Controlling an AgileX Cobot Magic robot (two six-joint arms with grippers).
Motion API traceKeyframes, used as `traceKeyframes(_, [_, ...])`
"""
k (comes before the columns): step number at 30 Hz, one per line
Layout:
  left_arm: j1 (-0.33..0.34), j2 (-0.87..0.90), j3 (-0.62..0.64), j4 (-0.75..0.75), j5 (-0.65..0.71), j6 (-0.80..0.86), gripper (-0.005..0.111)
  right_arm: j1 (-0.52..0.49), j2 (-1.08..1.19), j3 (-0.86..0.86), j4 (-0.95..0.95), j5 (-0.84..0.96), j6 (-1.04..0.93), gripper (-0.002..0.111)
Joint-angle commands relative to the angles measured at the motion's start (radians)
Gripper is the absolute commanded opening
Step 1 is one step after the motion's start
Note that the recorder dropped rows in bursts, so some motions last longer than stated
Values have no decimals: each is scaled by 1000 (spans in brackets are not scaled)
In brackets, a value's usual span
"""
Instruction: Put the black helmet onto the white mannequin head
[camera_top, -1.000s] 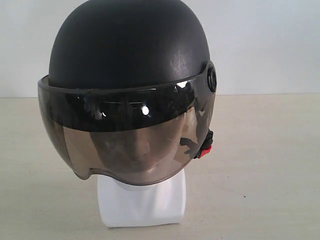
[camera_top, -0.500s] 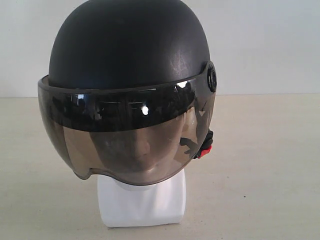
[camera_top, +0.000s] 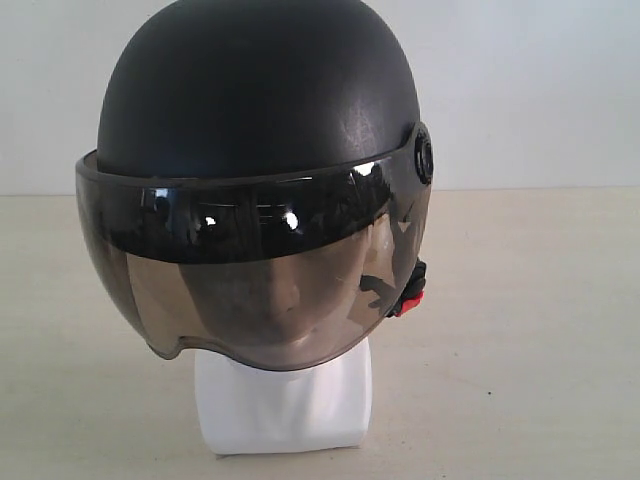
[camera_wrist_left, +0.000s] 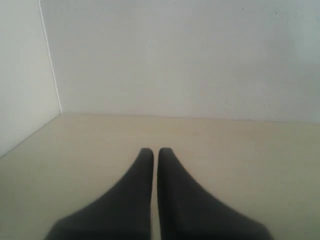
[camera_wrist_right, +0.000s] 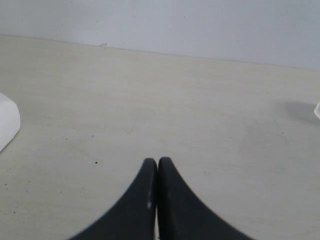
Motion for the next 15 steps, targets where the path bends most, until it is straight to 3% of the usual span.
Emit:
traceKeyframes(1, [-5,-4,5,-18,163,27,4,-6,-5,0,-1,-10,-3,0])
traceKeyframes(5, [-5,-4,5,-168,169,27,4,-6,-5,0,-1,-10,-3,0])
traceKeyframes(9, [-5,-4,5,-170,162,203,4,-6,-5,0,-1,-10,6,0])
traceKeyframes(15, [-5,-4,5,-188,162,172,4,-6,-5,0,-1,-10,6,0])
